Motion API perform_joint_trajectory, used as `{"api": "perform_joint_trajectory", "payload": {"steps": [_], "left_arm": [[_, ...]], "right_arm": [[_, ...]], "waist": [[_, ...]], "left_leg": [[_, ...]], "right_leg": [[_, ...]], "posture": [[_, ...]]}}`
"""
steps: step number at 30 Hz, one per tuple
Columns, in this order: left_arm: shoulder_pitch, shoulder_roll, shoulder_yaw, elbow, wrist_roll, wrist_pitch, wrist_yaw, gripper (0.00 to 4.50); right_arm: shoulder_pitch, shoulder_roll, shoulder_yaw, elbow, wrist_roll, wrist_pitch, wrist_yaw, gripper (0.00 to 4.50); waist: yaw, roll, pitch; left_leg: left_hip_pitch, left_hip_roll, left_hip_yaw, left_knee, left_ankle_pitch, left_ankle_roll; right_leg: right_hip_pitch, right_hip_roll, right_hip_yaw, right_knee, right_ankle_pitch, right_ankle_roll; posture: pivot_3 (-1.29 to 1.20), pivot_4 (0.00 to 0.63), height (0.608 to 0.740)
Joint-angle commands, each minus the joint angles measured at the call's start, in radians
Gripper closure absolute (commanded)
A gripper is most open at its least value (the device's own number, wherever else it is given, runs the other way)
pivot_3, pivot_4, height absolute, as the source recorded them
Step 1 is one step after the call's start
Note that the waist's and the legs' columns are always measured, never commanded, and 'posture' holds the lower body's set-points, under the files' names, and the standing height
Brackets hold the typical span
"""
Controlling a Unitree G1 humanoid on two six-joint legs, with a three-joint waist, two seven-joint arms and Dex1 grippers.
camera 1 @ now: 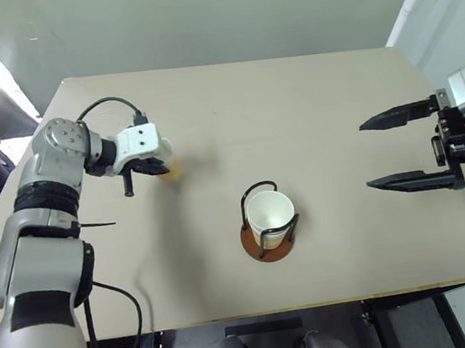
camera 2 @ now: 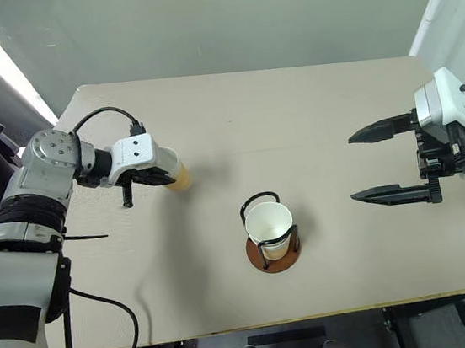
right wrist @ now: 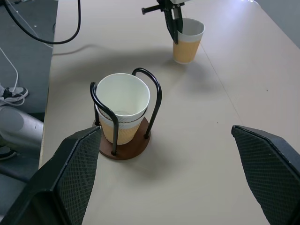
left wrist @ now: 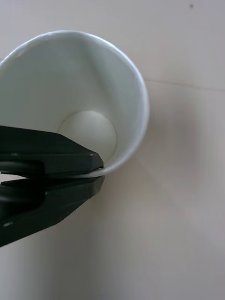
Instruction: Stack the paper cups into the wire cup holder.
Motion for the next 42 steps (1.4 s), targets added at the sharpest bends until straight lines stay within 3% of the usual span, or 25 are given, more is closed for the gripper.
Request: {"api": "perform_joint_trajectory", "payload": {"steps": [1, 8, 12, 17, 22, 33, 39, 42], "left_arm": [[-0.038, 0.018, 0.074, -0.13, -0.1, 0.034, -0.123, 4.46], [-0.076, 0.035, 0.038, -0.832, -0.754, 0.438, -0.197, 4.46], [-0.036, 0.066, -0.057, -1.023, -0.906, 0.506, -0.197, 4.46], [0.003, 0.087, -0.221, -1.069, -0.829, 0.411, -0.197, 4.46], [0.006, 0.079, -0.292, -1.042, -0.757, 0.34, -0.197, 4.46], [-0.011, 0.086, -0.367, -0.975, -0.68, 0.214, -0.197, 4.46], [-0.001, 0.043, -0.336, -0.968, -0.655, 0.216, -0.197, 4.46], [0.002, 0.053, -0.34, -0.988, -0.675, 0.238, -0.197, 3.82]], "right_arm": [[-0.024, -0.014, -0.036, 0.005, 0.004, -0.017, 0.001, 0.0], [-0.013, -0.042, -0.069, 0.019, 0.011, -0.019, 0.02, 0.0], [0.032, -0.052, -0.102, -0.017, 0.037, 0.003, 0.035, 0.0], [0.063, -0.05, -0.135, -0.045, 0.046, 0.022, 0.005, 0.0], [0.114, -0.053, -0.191, -0.075, 0.058, 0.043, -0.005, 0.0], [0.149, -0.049, -0.219, -0.099, 0.061, 0.052, -0.035, 0.0], [0.141, -0.047, -0.203, -0.103, 0.063, 0.049, -0.05, 0.0], [0.138, -0.046, -0.197, -0.104, 0.064, 0.048, -0.054, 0.0]], "waist": [[0.003, 0.0, 0.0], [0.012, -0.001, 0.0], [0.006, 0.002, -0.001], [-0.003, 0.003, -0.001], [-0.005, 0.003, -0.001], [-0.003, 0.003, -0.001], [-0.002, 0.003, -0.001], [-0.004, 0.003, -0.001]], "left_leg": [[-0.001, 0.0, 0.0, 0.0, 0.0, 0.0], [-0.008, -0.001, 0.0, 0.008, 0.0, 0.001], [-0.005, -0.002, 0.007, 0.007, -0.001, 0.002], [0.004, -0.003, 0.009, 0.009, -0.002, 0.006], [0.005, -0.004, 0.008, 0.015, -0.005, 0.011], [0.003, -0.008, 0.008, 0.012, -0.006, 0.013], [0.002, -0.01, 0.008, 0.013, -0.006, 0.014], [0.002, -0.011, 0.008, 0.013, -0.007, 0.014]], "right_leg": [[0.0, 0.0, 0.0, 0.0, 0.0, 0.0], [-0.002, 0.001, 0.0, 0.001, 0.002, 0.003], [-0.002, 0.0, 0.009, 0.001, 0.002, 0.007], [0.002, 0.0, 0.014, 0.003, 0.002, 0.01], [0.005, -0.001, 0.014, 0.004, 0.003, 0.011], [0.005, -0.005, 0.013, 0.0, 0.003, 0.012], [0.005, -0.007, 0.013, -0.001, 0.003, 0.013], [0.005, -0.008, 0.013, -0.001, 0.003, 0.014]], "posture": [[0.0, 0.15, 0.74], [0.0, 0.15, 0.74], [0.0, 0.15, 0.74], [0.0, 0.15, 0.74], [0.0, 0.15, 0.74], [0.0, 0.15, 0.74], [0.0, 0.15, 0.74], [0.0, 0.15, 0.74]]}}
